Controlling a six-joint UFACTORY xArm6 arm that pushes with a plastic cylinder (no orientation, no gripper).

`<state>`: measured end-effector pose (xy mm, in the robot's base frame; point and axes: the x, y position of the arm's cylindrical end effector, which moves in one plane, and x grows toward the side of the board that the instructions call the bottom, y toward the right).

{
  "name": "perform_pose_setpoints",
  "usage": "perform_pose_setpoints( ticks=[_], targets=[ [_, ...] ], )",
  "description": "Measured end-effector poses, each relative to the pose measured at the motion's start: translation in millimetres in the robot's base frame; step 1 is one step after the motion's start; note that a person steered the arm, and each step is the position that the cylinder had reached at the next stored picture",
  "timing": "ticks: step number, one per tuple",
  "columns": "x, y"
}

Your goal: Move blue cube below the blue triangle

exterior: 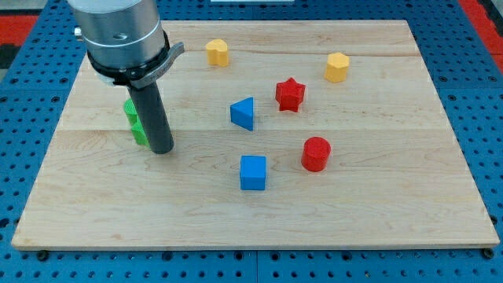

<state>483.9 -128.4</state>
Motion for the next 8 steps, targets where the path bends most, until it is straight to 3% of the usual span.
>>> perform_pose_setpoints(
  ticks=[1, 3, 4, 8],
  targets=[
    [43, 6],
    [76, 116],
    [70, 138],
    [11, 132]
  ],
)
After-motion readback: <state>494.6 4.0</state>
